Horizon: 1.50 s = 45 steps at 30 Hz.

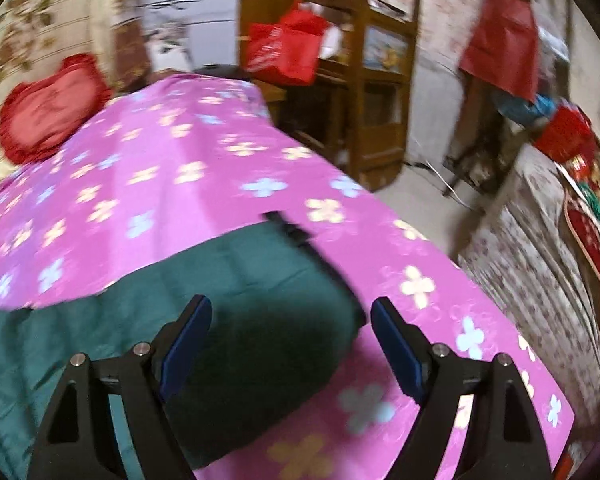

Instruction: Fold large clothes

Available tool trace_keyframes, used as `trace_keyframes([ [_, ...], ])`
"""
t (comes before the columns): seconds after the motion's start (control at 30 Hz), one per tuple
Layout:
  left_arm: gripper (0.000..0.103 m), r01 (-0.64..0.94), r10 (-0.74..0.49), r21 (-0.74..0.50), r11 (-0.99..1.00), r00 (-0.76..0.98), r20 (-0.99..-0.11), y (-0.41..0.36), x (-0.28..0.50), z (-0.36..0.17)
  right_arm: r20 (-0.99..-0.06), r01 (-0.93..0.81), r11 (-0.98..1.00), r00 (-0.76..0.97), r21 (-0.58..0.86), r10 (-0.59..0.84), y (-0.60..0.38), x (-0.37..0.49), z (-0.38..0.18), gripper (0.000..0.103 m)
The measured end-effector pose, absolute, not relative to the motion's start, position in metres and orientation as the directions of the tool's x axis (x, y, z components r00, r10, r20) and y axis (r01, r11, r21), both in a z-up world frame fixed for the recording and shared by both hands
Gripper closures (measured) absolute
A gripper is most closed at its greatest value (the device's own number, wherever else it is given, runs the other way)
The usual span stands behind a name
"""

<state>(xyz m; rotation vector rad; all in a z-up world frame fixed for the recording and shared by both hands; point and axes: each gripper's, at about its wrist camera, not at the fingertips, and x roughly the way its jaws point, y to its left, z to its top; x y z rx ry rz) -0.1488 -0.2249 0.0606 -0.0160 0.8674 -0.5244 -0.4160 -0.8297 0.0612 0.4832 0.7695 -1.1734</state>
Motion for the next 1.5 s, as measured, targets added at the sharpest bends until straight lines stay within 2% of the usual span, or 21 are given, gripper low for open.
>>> trace_keyframes([
  [0.27,0.046,0.438,-0.428,-0.194,0.878,0.534,-0.729,-0.229,-0.151,0.057,-0.818,0.961,0.273,0.197,0.052,-0.54,-0.872,-0.428,0.025,0.018],
  [0.37,0.046,0.441,-0.427,-0.19,0.877,0.535,-0.729,-0.23,-0.151,0.057,-0.815,0.945,0.315,0.252,0.09,-0.522,-0.867,-0.422,0.021,0.047],
  [0.4,0.046,0.442,-0.428,-0.191,0.876,0.533,-0.73,-0.229,-0.152,0.058,-0.811,0.935,0.34,0.274,0.099,-0.517,-0.864,-0.419,0.022,0.068],
  [0.43,0.046,0.441,-0.429,-0.193,0.876,0.532,-0.73,-0.229,-0.152,0.058,-0.809,0.928,0.357,0.291,0.109,-0.51,-0.862,-0.417,0.024,0.081],
  [0.5,0.046,0.44,-0.431,-0.197,0.876,0.531,-0.73,-0.228,-0.153,0.061,-0.801,0.911,0.394,0.324,0.122,-0.503,-0.855,-0.414,0.036,0.086],
  [0.73,0.046,0.44,-0.418,-0.166,0.882,0.571,-0.706,-0.219,-0.162,0.086,-0.684,0.807,0.538,0.537,0.246,-0.493,-0.809,-0.419,0.121,0.087],
  [0.93,0.046,0.44,-0.39,-0.141,0.887,0.549,-0.74,-0.212,-0.155,0.1,-0.6,0.621,0.706,0.722,0.341,-0.345,-0.732,-0.387,0.198,0.089],
  [1.03,0.046,0.433,-0.378,-0.136,0.891,0.545,-0.748,-0.206,-0.147,0.101,-0.587,0.511,0.786,0.772,0.348,-0.242,-0.681,-0.355,0.218,0.089],
  [1.17,0.046,0.38,-0.402,-0.217,0.899,0.522,-0.752,-0.187,-0.136,0.093,-0.595,0.369,0.855,0.798,0.365,-0.091,-0.612,-0.302,0.224,0.089],
  [1.27,0.046,0.357,-0.416,-0.256,0.898,0.503,-0.758,-0.175,-0.128,0.088,-0.616,0.264,0.88,0.787,0.395,0.041,-0.556,-0.25,0.208,0.09],
  [1.3,0.046,0.352,-0.418,-0.262,0.899,0.505,-0.755,-0.171,-0.127,0.088,-0.618,0.237,0.882,0.783,0.407,0.075,-0.541,-0.237,0.202,0.094],
  [1.4,0.046,0.322,-0.417,-0.28,0.904,0.525,-0.742,-0.158,-0.122,0.087,-0.631,0.156,0.875,0.751,0.458,0.196,-0.489,-0.188,0.174,0.094],
  [1.5,0.046,0.311,-0.415,-0.288,0.906,0.512,-0.752,-0.151,-0.115,0.082,-0.671,0.113,0.907,0.711,0.407,0.213,-0.442,-0.154,0.15,0.094],
])
